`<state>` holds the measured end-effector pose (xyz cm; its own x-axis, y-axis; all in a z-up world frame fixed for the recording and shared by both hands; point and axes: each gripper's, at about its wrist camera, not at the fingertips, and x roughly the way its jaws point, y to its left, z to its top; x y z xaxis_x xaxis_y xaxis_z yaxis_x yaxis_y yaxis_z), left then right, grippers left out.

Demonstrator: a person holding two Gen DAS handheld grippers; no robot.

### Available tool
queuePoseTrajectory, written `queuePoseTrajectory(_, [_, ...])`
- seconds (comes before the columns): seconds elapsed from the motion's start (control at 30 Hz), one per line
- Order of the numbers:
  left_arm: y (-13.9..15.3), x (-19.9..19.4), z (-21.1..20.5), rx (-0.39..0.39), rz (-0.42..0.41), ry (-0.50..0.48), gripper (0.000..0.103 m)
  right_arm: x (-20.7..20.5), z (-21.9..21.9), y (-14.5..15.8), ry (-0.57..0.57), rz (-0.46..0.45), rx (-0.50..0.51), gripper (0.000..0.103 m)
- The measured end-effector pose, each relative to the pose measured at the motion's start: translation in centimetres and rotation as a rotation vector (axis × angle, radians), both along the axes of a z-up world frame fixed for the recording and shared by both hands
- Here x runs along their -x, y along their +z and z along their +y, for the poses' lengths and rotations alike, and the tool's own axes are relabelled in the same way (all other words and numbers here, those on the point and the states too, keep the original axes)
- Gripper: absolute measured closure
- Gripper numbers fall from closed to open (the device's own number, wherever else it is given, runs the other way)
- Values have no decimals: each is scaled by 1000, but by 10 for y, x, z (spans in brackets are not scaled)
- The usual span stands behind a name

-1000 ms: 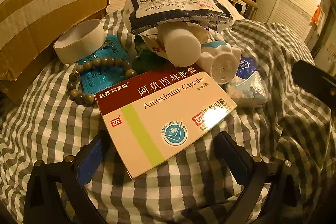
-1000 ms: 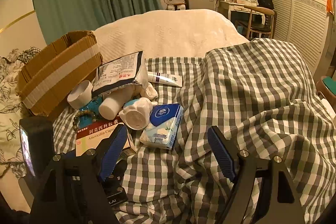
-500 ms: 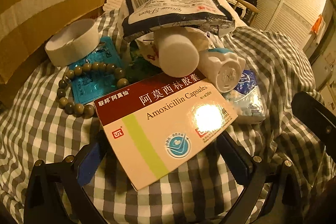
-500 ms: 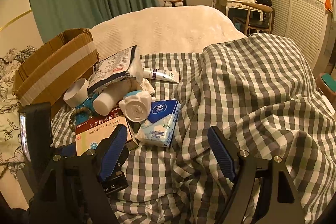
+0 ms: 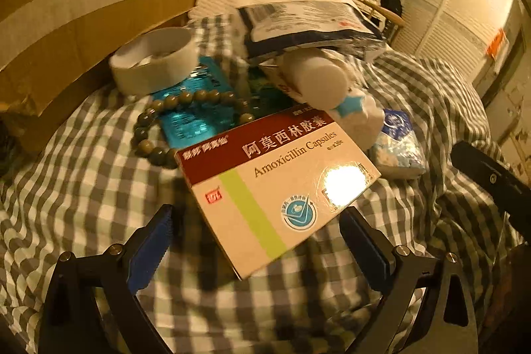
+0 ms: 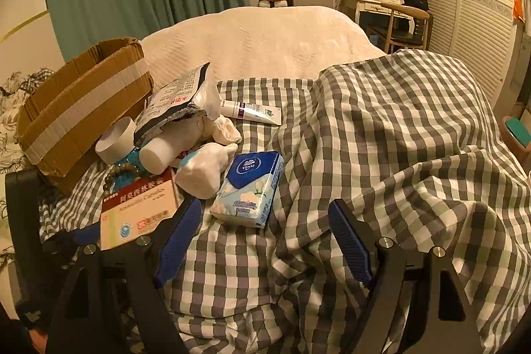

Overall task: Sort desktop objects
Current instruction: 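Move the left gripper to the Amoxicillin box while the right approaches the Vinda tissue pack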

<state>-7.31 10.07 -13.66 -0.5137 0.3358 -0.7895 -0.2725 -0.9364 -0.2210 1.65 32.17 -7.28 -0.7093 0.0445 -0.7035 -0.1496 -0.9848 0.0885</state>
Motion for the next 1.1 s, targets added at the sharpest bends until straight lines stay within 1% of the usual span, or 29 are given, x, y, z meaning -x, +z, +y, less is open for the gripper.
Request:
queuePoseTrajectory(0.13, [1,-2,-5,1,-2,15,3,-1,1,0,1,2,2,24])
queuePoseTrajectory(0.23, [5,-6,-6,1,20,12,3,-1,1,0,1,4,9,24])
queuePoseTrajectory(0.37, [11,-5,-11,-38,35,10,2,2,0,-1,5,-2,11,24])
queuePoseTrajectory(0.6, [9,14,-17,-90,-13,-36,2,7,1,0,13,-12,23,24])
queuePoseTrajectory(0.7, [12,17,-25,-105,-10,-7,1,14,5,-1,12,-19,44,24])
queuePoseTrajectory(0.8, [11,19,-28,-126,-24,22,0,26,7,-1,6,-22,40,24])
queuePoseTrajectory(0.9, [4,21,-25,-118,-39,36,0,44,7,-12,11,-53,52,24])
queuePoseTrajectory(1.0, [3,18,-22,-103,-29,36,0,65,2,-36,8,-139,45,24])
queuePoseTrajectory(1.1, [6,12,-17,-94,-30,18,0,75,-6,-44,3,-150,-13,24])
